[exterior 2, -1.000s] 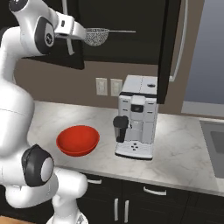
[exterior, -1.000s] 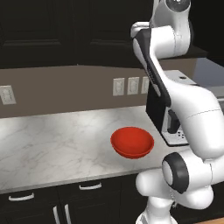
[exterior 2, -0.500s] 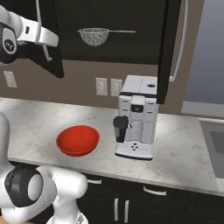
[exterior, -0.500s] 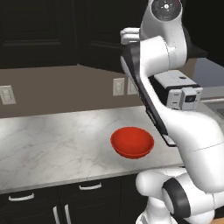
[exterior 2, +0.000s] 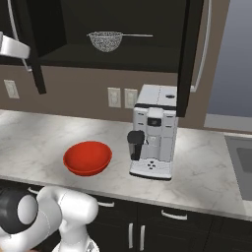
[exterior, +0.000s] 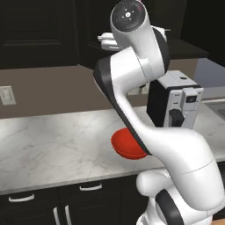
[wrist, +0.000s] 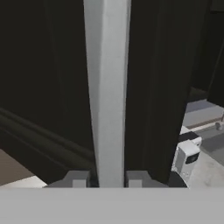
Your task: Open the cabinet and setup a tea strainer by placing it in the bowl upright.
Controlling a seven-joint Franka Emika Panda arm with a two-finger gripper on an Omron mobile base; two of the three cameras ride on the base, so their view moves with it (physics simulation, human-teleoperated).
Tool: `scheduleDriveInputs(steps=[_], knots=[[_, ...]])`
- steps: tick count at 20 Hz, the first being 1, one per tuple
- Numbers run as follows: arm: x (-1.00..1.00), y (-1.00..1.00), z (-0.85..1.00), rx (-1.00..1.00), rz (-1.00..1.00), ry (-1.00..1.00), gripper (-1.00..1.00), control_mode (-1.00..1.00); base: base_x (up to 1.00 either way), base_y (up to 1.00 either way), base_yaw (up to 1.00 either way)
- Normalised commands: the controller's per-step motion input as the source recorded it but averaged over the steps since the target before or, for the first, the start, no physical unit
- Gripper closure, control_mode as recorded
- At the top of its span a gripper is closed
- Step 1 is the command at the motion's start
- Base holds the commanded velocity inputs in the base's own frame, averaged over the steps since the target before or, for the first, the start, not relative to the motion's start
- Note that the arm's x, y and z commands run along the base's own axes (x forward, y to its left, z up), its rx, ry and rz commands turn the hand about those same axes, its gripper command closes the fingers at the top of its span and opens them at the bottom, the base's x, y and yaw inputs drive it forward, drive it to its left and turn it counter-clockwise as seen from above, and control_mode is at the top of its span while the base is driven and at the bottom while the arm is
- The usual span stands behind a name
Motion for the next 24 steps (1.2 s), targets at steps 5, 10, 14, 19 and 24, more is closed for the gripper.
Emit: scheduleDriveInputs(steps=[5,10,14,19,24], knots=[[0.00,0.15,0.00,0.00,-0.05,0.00,-1.00,-1.00,0.00,0.00,0.00],[-0.14,0.17,0.00,0.00,-0.06,0.01,-1.00,-1.00,0.00,0.00,0.00],[-0.71,0.11,0.01,0.00,-0.08,0.00,-1.00,-1.00,0.00,0.00,0.00],[-0.78,-0.28,0.00,0.12,0.02,0.00,-1.00,-1.00,0.00,0.00,0.00],[-0.55,-0.95,0.00,0.38,0.21,-0.01,-1.00,-1.00,0.00,0.00,0.00]])
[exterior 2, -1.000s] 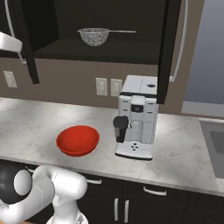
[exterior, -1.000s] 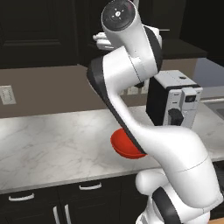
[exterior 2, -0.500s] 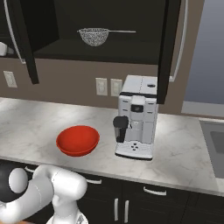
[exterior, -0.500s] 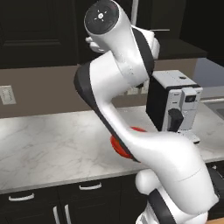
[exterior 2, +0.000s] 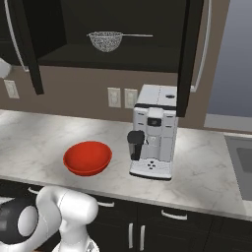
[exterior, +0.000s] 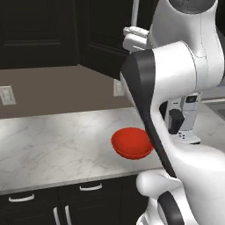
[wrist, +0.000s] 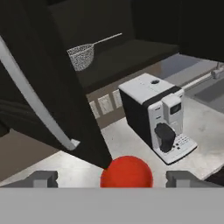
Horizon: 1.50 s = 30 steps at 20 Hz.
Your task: Open the cabinet and setup a tea strainer by placing it in the bowl upright.
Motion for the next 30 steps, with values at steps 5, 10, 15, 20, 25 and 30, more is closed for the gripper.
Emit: scheduleDriveInputs(steps=[5,10,15,20,25,30], knots=[[-0.48,-0.96,-0.06,0.41,0.23,-0.01,-1.00,-1.00,0.00,0.00,0.00],[-0.22,-0.83,-0.35,0.54,0.27,0.00,-1.00,-1.00,0.00,0.00,0.00],[0.05,-0.23,-0.49,0.53,0.29,0.08,-1.00,-1.00,0.00,0.00,0.00],[0.32,0.00,-0.23,0.42,0.26,0.12,-1.00,-1.00,0.00,0.00,0.00],[0.38,0.25,0.00,0.14,0.12,0.06,-1.00,-1.00,0.00,0.00,0.00],[0.40,0.09,0.01,0.01,0.06,0.01,-1.00,-1.00,0.00,0.00,0.00]])
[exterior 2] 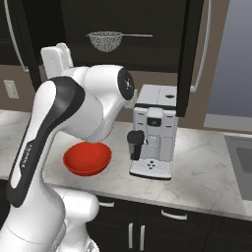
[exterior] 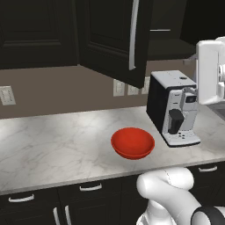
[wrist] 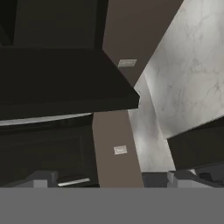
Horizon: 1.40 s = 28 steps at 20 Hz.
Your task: Open the cabinet and setup a tea strainer by placing it in the bowl upright.
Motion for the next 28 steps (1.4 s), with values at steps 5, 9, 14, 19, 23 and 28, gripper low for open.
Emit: scheduleDriveInputs(steps=[5,9,14,19,23,28], knots=[[0.44,0.18,0.00,0.00,0.06,0.00,-1.00,-1.00,0.00,0.00,0.00],[0.49,0.25,0.00,0.00,0.08,0.00,-1.00,-1.00,0.00,0.00,0.00],[0.47,0.39,0.00,0.00,0.10,0.01,-1.00,-1.00,0.00,0.00,0.00],[0.46,0.34,0.00,0.00,0.09,0.01,-1.00,-1.00,0.00,0.00,0.00],[0.47,0.18,0.00,0.00,0.10,0.01,-1.00,-1.00,0.00,0.00,0.00],[0.45,0.28,0.00,0.00,0.11,0.04,-1.00,-1.00,0.00,0.00,0.00]])
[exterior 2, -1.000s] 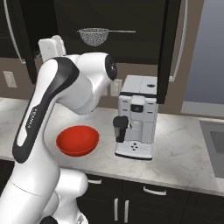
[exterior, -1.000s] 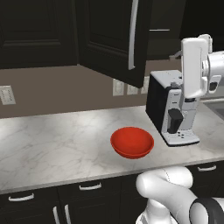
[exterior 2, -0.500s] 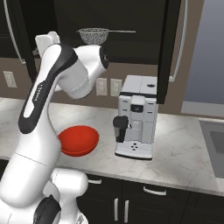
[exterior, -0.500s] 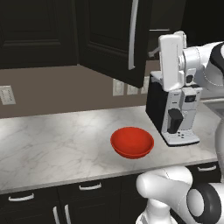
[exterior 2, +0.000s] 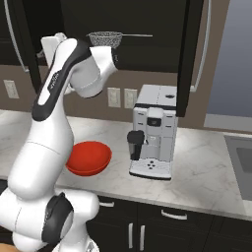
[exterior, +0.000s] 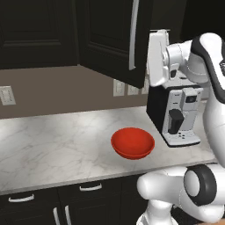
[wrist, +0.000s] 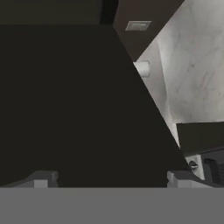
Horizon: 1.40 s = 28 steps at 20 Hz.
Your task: Open the cabinet and setup a tea strainer by placing it in the bowl upright.
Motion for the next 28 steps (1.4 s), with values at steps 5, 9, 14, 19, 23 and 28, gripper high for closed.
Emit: scheduleDriveInputs(steps=[5,9,14,19,23,28], knots=[[0.17,0.60,0.00,0.00,0.12,0.04,-1.00,-1.00,0.00,0.00,0.00],[0.00,0.85,0.00,0.00,0.09,0.00,-1.00,-1.00,0.00,0.00,0.00],[-0.08,0.81,-0.08,0.00,0.00,0.00,-1.00,-1.00,0.00,0.00,0.00],[-0.26,0.34,-0.23,0.00,-0.11,0.00,-1.00,-1.00,0.00,0.00,0.00],[-0.22,0.33,-0.10,0.00,-0.12,-0.01,-1.00,-1.00,0.00,0.00,0.00],[-0.05,0.31,-0.07,0.00,-0.15,0.00,-1.00,-1.00,0.00,0.00,0.00]])
